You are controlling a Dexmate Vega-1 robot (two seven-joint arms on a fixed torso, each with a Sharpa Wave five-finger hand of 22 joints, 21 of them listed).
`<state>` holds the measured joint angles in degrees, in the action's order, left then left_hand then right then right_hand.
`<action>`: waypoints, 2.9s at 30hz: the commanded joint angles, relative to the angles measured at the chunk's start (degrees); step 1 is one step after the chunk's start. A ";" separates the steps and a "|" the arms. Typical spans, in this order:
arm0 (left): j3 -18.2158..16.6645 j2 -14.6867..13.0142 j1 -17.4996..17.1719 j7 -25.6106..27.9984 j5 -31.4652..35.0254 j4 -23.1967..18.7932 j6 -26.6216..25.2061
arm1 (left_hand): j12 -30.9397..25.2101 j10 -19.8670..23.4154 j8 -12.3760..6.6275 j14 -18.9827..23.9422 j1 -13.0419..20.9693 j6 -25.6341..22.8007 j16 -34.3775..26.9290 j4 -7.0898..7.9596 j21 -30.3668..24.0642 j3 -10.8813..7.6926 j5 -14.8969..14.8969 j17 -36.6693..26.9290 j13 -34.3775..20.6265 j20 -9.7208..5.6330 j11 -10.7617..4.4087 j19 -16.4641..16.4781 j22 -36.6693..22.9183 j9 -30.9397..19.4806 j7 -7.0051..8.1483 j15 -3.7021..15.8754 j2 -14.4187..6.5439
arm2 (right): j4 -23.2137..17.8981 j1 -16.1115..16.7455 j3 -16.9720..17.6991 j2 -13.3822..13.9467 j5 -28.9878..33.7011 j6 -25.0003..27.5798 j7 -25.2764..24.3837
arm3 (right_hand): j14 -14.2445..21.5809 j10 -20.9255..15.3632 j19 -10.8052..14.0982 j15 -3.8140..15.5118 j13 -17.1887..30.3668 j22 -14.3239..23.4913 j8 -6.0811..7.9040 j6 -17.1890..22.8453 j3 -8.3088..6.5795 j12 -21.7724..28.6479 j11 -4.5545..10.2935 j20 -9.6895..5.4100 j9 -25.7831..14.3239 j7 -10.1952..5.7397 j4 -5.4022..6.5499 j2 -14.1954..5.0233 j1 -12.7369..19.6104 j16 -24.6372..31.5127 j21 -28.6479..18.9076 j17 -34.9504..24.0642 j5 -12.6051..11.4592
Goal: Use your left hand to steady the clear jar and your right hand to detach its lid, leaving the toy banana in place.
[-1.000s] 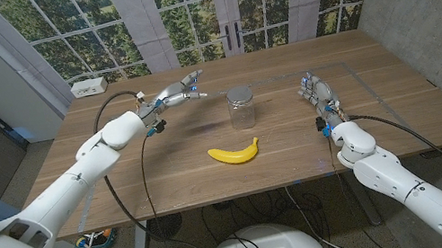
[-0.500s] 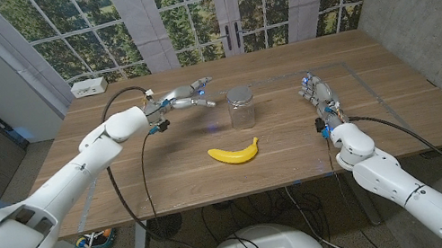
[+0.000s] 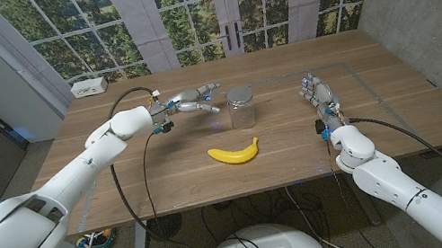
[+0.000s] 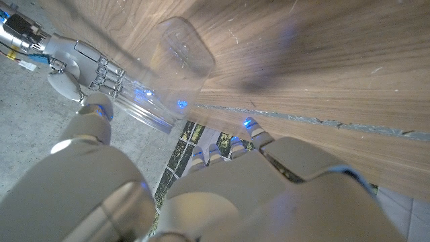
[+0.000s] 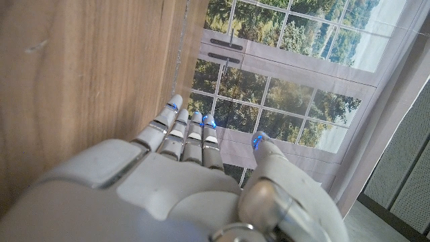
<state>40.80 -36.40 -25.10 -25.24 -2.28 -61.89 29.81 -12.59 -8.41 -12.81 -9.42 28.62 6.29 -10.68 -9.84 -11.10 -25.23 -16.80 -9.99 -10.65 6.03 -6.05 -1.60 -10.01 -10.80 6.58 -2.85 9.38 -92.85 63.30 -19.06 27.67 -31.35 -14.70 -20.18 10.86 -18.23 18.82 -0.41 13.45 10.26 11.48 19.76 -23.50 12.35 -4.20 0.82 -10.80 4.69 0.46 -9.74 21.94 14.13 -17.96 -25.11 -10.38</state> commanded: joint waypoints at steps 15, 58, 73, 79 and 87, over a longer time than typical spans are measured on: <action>2.14 5.01 2.11 -2.93 -3.10 6.94 2.41 | -0.35 1.70 -0.81 1.78 3.78 -2.07 -0.38 -0.05 -0.37 -0.41 2.68 -0.10 -0.19 0.45 1.07 1.09 -0.11 -0.17 -0.20 -0.29 -1.91 | -1.98 2.77 1.32 0.55 0.49 -1.67 -0.48 | 0.19 -0.68 0.66 -0.06 0.10 0.19 0.30 0.71 0.03 0.52 -0.18 -0.11 -0.16 0.15 -0.48 -0.06 -0.88 0.11 0.27 -0.26 0.09; 6.03 12.22 6.77 0.66 -0.49 21.11 7.25 | -1.13 6.78 -7.47 6.74 14.33 -19.81 -0.58 -0.09 -0.61 -3.71 5.78 -0.11 -0.34 2.35 4.08 3.63 -0.11 -1.14 -0.37 -1.75 -6.03 | -1.06 1.55 1.37 0.03 1.16 -1.81 -0.33 | 0.27 -1.11 0.88 -0.19 0.13 0.20 0.21 0.99 0.09 0.57 -0.24 0.09 -0.18 0.35 -0.98 0.01 -1.63 0.11 0.69 -0.15 0.09; 7.63 8.73 6.65 -5.50 0.03 13.77 2.90 | 1.71 -1.91 1.55 -0.21 10.25 -1.52 0.77 0.53 0.75 -0.21 6.53 -0.31 -0.53 3.81 7.81 -2.86 -0.20 -0.64 -4.47 -4.43 -2.59 | -0.91 0.57 0.90 -0.12 1.51 -1.32 -0.29 | 0.27 -1.15 0.94 -0.20 0.14 0.21 0.17 1.02 0.12 0.55 -0.34 0.09 -0.18 0.41 -1.11 0.03 -1.91 0.11 0.83 -0.14 0.10; 4.37 6.11 2.28 -8.15 -6.67 7.03 -0.39 | 1.74 -4.43 2.67 -1.46 7.07 3.08 0.44 1.90 0.63 1.00 6.71 -0.37 -0.62 3.87 10.25 -4.79 -0.27 -0.59 -5.95 -4.88 -2.81 | -1.52 0.92 0.73 -0.05 2.12 -1.60 -0.58 | 0.28 -1.13 0.97 -0.16 0.14 0.21 0.17 1.05 0.13 0.52 -0.31 0.10 -0.18 0.37 -1.15 0.03 -2.00 0.11 0.88 -0.12 0.10; -0.62 3.45 -7.37 2.17 -9.85 -3.69 -4.45 | 0.49 -2.74 1.96 2.39 4.98 4.07 -0.96 2.33 -0.65 1.64 6.69 -0.35 -0.65 3.90 12.38 -2.40 -0.32 -0.59 -9.00 -4.80 -3.47 | -3.65 2.43 0.99 0.58 2.94 -1.68 -1.35 | 0.34 -1.10 1.01 -0.22 0.15 0.21 0.14 1.04 0.12 0.50 -0.34 0.12 -0.19 0.35 -1.22 0.01 -2.10 0.11 0.94 -0.08 0.10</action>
<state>45.44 -29.55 -22.70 -30.10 -6.91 -53.44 30.31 -11.50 -9.79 -10.27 -8.41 34.08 9.82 -11.06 -7.54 -11.20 -23.87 -10.36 -10.28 -11.09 9.73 5.50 -5.21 -10.00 -11.18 -1.49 -7.88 6.03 -94.48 64.42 -18.17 27.63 -29.41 -16.28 -20.74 10.86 -18.83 19.64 -0.41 13.44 10.25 11.48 20.26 -23.17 12.81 -4.40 0.82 -10.78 5.21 -0.33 -9.75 20.57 14.13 -17.06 -25.10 -10.40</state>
